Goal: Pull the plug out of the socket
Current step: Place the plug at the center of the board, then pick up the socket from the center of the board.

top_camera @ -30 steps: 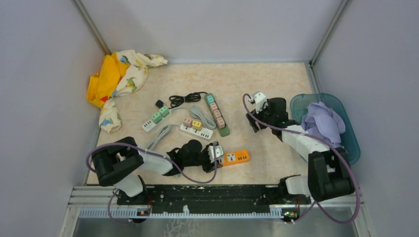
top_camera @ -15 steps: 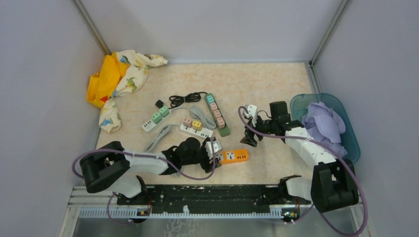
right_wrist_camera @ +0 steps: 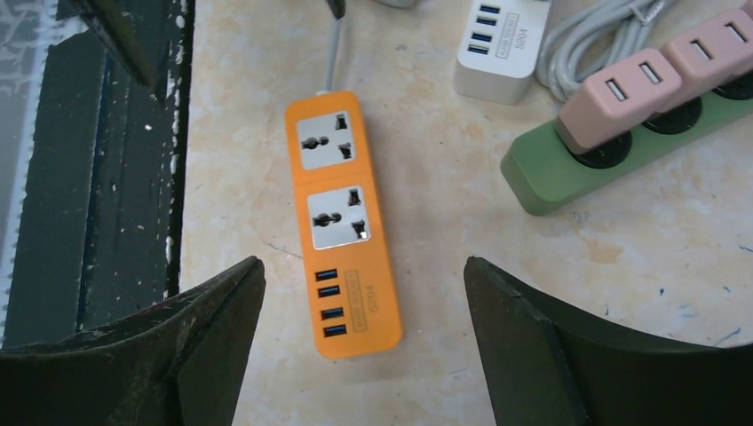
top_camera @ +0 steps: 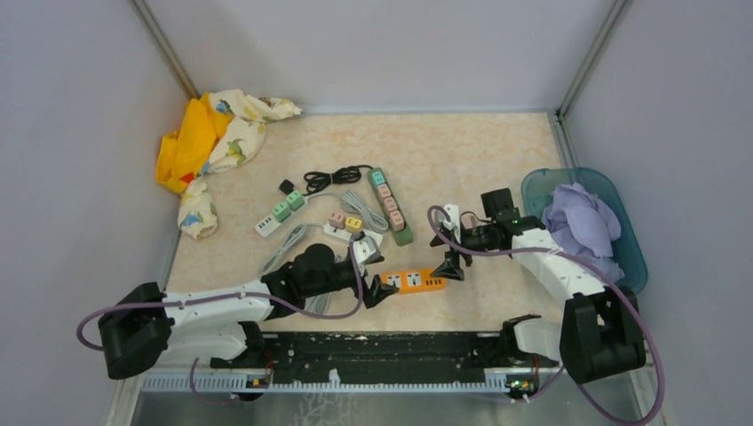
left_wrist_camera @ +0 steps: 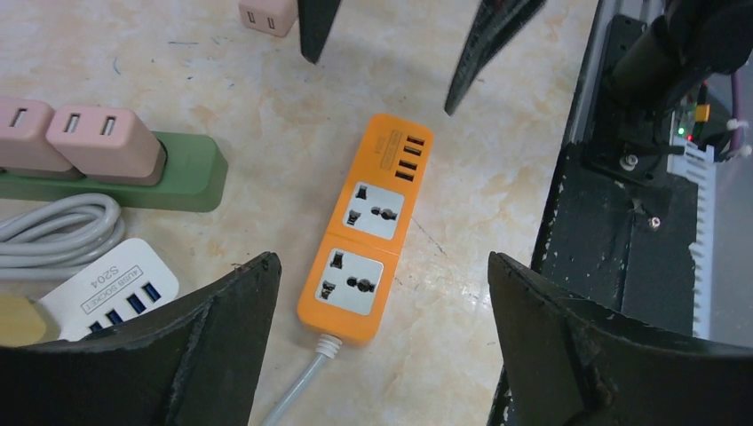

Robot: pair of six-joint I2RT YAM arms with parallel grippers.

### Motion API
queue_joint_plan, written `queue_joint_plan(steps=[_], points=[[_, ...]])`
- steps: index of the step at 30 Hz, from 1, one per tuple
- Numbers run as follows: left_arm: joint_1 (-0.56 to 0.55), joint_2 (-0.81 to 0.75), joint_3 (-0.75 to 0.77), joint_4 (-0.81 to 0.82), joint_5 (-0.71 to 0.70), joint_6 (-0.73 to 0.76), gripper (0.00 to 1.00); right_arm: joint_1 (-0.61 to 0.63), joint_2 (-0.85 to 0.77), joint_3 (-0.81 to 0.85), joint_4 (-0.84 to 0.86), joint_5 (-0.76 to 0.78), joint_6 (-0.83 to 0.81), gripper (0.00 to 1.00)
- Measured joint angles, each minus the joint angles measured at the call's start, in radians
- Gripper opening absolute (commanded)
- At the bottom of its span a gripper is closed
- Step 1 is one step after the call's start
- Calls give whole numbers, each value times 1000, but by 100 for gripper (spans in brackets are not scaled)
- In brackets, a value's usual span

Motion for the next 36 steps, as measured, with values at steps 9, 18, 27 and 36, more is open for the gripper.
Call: queue_joint_plan(steps=[9, 18, 27, 36], points=[[42, -145, 2, -85, -122, -108, 100, 123, 4, 0, -58, -10, -103, 89], [203, -224, 72, -266, -151, -260, 100, 249, 32, -1, -42, 53, -107, 89], [333, -340, 72, -354, -135, -338, 100, 399, 82, -1, 24, 172, -27, 99], [354, -357, 69, -388, -137, -356, 100, 536, 143, 1, 59, 287, 43, 99]])
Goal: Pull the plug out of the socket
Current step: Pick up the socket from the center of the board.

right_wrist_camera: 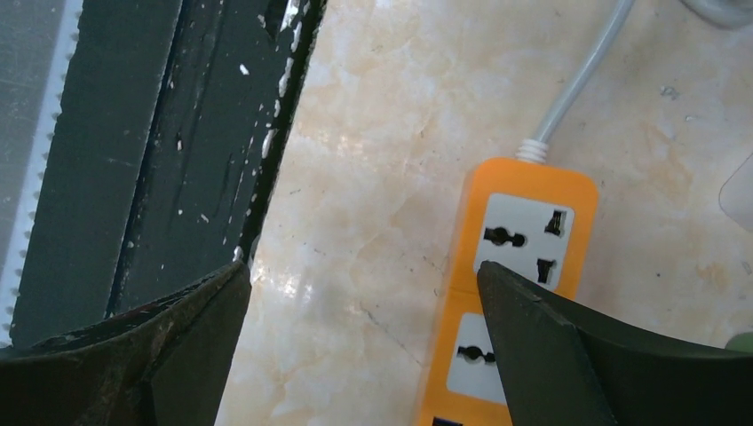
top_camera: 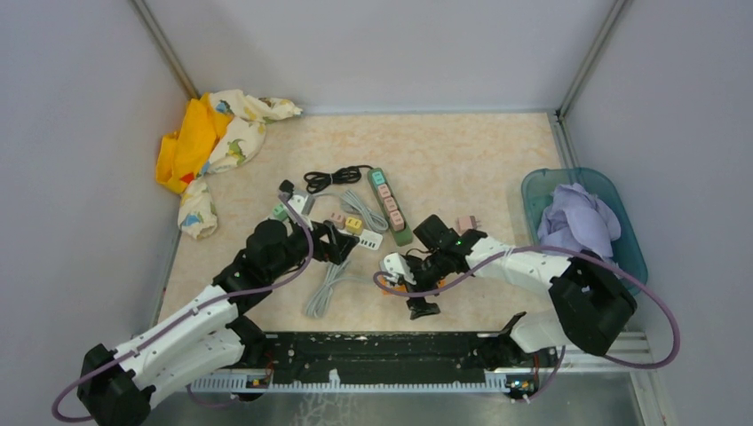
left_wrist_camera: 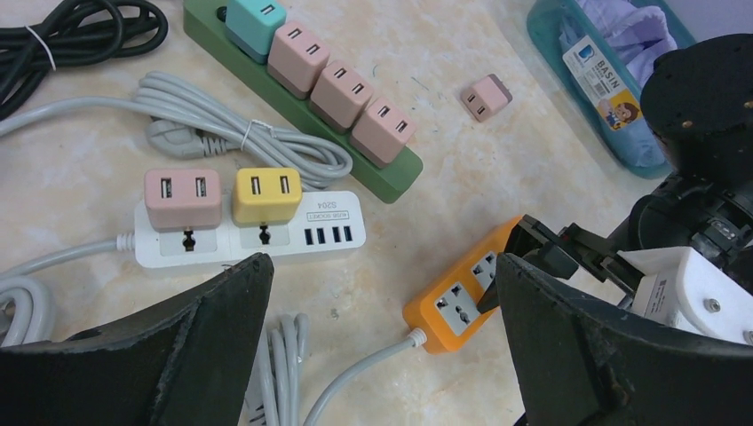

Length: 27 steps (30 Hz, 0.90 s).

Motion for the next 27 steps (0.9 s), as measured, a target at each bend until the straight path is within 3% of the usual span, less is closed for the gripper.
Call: queue_joint_plan(steps=[9, 27], points=[[6, -40, -6, -45, -45, 3, 100, 114, 59, 39, 58, 97, 49, 99], [10, -85, -18, -93, -91, 5, 100, 132, 75, 64, 72, 134, 137, 97]])
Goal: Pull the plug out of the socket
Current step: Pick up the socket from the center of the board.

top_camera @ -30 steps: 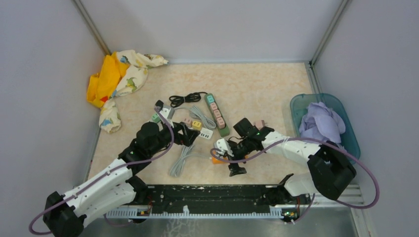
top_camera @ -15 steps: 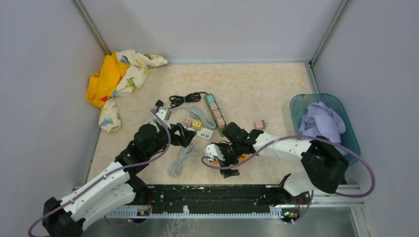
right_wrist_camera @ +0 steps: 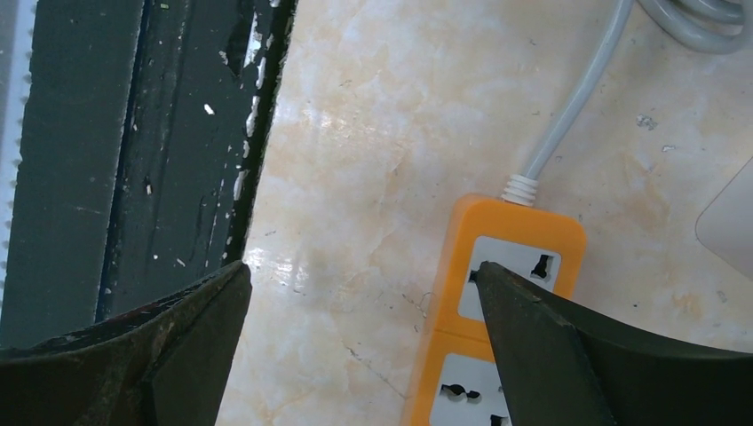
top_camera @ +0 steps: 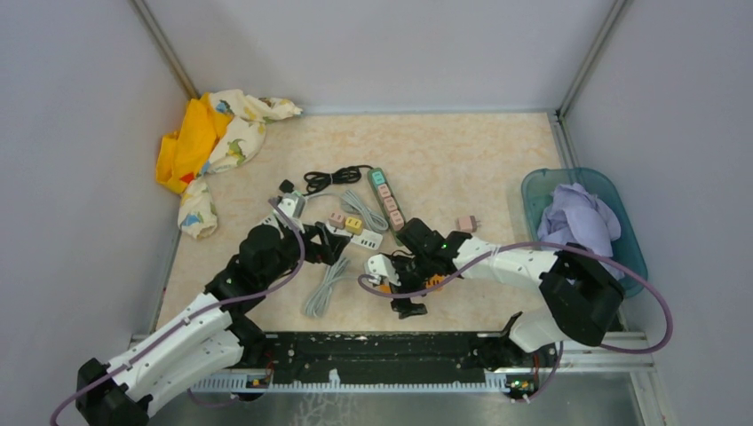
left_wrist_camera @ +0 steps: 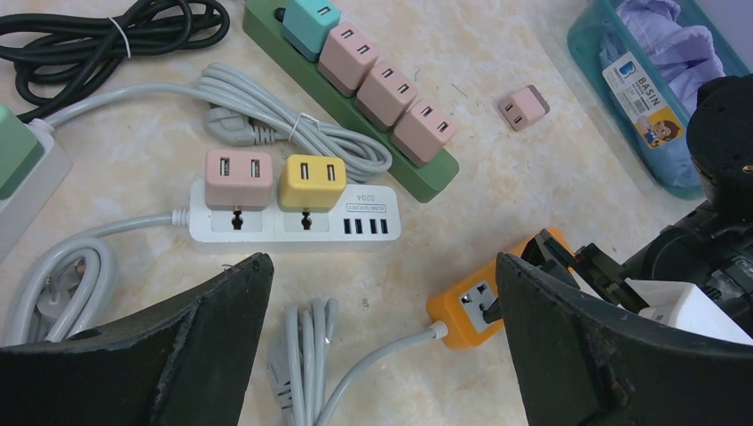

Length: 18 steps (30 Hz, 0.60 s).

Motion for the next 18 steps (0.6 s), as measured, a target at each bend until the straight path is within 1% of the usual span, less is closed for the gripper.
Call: queue_joint_plan(steps=[3, 6, 10, 12, 15, 18], points=[[0, -12, 0, 0, -7, 0, 100, -1, 0, 7, -10, -11, 6, 94], [0, -19, 0, 0, -11, 0, 100, -7, -5, 28, -51, -69, -14, 91], [0, -19, 0, 0, -11, 0, 100, -32, -10, 52, -69, -113, -13, 91], [0, -19, 0, 0, -11, 0, 100, -55, -11, 52, -48, -92, 12, 91], [0, -19, -2, 1, -11, 0, 100, -73, -9, 51, 6, 7, 53, 91], [0, -19, -10, 1, -12, 0, 100, -72, 5, 50, 40, 71, 73, 91]])
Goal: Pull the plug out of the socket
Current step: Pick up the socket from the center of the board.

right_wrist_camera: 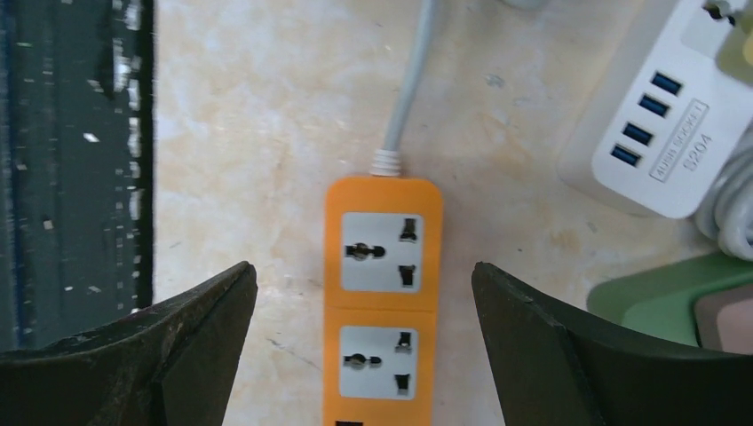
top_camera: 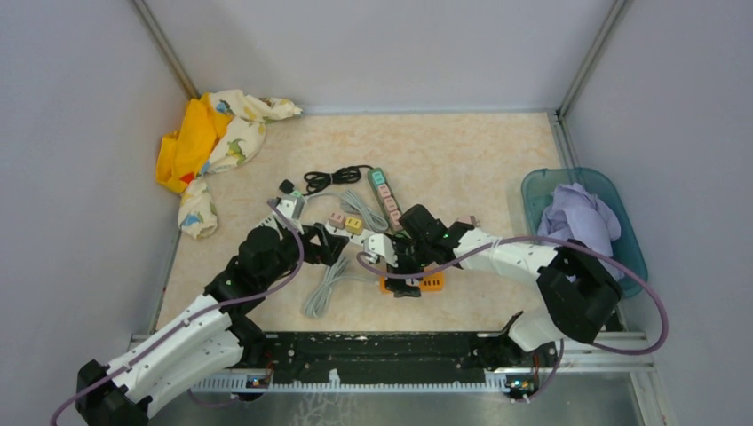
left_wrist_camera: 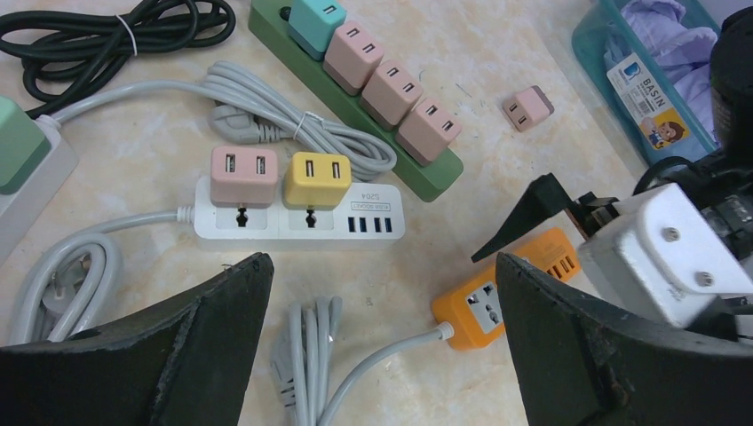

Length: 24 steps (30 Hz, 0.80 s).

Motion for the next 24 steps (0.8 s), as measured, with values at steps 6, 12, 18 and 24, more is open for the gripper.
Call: queue_joint_plan(steps=[6, 12, 18, 24], points=[[0, 0, -9, 0, -2, 0, 100, 13, 61, -2, 53, 131, 33, 87], [0, -2, -17, 0, -1, 0, 100, 35, 105, -6, 73, 197, 42, 66], [0, -15, -24, 0, -2, 0, 100, 42, 122, -6, 71, 220, 39, 34], [0, -45, -32, -3, -8, 0, 100, 41, 122, -1, 48, 201, 28, 9]])
